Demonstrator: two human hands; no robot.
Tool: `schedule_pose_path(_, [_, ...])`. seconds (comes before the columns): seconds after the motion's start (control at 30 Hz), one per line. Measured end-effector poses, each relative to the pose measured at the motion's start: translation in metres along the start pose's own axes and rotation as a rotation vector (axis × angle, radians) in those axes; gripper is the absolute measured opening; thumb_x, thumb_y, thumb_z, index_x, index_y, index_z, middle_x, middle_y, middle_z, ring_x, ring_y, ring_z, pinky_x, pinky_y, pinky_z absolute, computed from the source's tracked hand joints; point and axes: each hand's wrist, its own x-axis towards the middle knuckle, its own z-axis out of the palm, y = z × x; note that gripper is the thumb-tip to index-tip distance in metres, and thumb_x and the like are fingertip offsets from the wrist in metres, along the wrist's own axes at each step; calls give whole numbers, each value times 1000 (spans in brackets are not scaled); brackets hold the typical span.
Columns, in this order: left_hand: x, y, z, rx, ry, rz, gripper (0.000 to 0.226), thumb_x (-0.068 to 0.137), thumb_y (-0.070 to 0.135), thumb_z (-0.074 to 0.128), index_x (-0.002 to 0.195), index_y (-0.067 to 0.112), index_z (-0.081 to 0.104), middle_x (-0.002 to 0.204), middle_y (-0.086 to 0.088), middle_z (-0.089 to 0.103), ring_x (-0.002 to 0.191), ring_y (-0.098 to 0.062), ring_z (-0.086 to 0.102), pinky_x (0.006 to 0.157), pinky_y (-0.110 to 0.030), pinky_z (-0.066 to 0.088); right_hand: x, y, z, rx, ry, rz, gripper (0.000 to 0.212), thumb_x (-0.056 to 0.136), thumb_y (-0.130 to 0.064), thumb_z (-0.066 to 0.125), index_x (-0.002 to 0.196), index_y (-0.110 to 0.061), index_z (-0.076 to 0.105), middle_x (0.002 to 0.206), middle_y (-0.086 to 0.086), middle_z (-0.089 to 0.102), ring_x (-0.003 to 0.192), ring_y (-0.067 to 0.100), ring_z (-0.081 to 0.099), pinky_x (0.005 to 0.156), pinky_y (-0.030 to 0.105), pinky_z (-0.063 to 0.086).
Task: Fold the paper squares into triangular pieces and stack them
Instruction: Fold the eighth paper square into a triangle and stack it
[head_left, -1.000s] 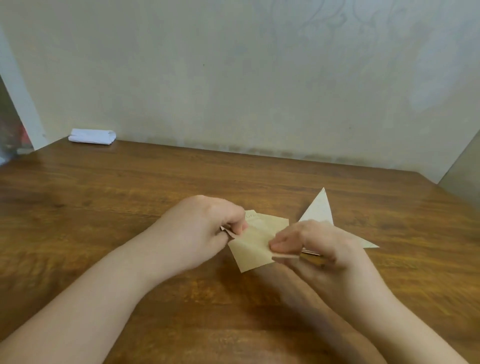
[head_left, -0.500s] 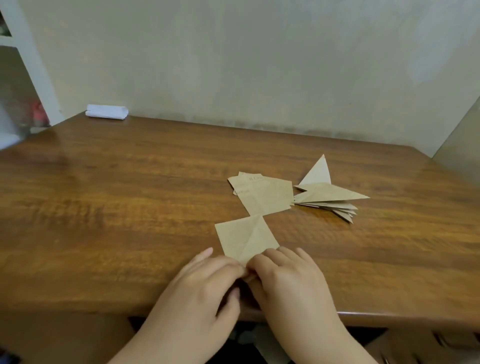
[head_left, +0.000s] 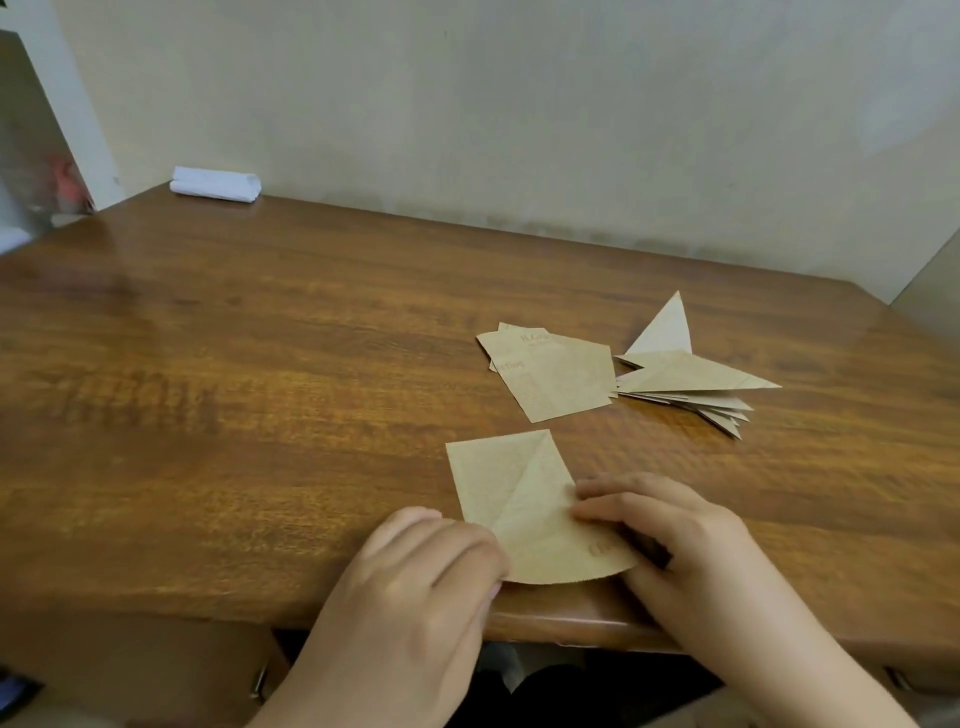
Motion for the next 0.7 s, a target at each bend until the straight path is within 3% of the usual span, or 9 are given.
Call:
schedule_pose_path(0.17, [15,13,8,189,79,62,19,79,3,53,68,13,64,64,-1,59,58,-19,57,63,-34,48,12,-20,5,-205,67,-175,25,75,-21,58,96,-24,72,100,-12,67,91,11,59,73,30,51])
schedule_pose_path(0.23, [22,17,10,165,85,71,14,82,9,56,75,14,67,66,1,60,61,-18,58,65,-36,50,13,-18,9,-195,89,-247,22,77,-19,53,88,-24,71,95,-12,68,86,9,61,74,24,45])
schedule_pose_path(0.3, [24,12,8,143,38,14,17,79,19,58,95,18,67,81,5,65,77,-15,62,78,-38,49,14,-10,6,-81,102,-195,27,74,-11,56,88,-30,68,95,-19,67,86,3,63,77,21,46])
schedule_pose_path(0.37, [24,-1,3,144,-28,-54,31,77,22,55,107,23,59,96,8,66,92,-12,59,90,-40,42,16,2,-1,112,89,-138,30,72,-7,66,88,-33,65,98,-22,67,93,0,65,81,18,49])
schedule_pose_path(0.47, [22,-17,-4,134,-74,-88,26,70,6,64,89,24,66,99,9,65,97,-10,54,96,-39,35,19,17,-13,324,37,-165,5,86,-37,64,84,-33,64,99,-19,70,103,2,65,95,20,46])
schedule_pose_path(0.53, [23,-18,-4,120,-79,-79,21,69,4,67,78,24,67,99,10,66,98,-8,54,97,-39,34,25,24,-17,320,-23,-169,17,88,-50,57,85,-35,62,101,-20,70,112,3,61,102,26,41])
schedule_pose_path(0.63, [23,-9,3,124,-96,-37,22,71,5,57,74,24,68,90,12,66,88,-6,59,97,-34,36,28,37,-23,145,-99,-151,8,80,-38,64,88,-39,62,117,-26,62,128,0,45,104,36,39])
schedule_pose_path(0.7, [21,-1,8,145,-82,-42,24,71,5,53,73,22,70,85,11,67,84,-7,62,95,-29,38,22,43,-32,-34,-180,-128,27,73,-36,59,98,-46,62,129,-33,50,137,-2,29,109,40,28])
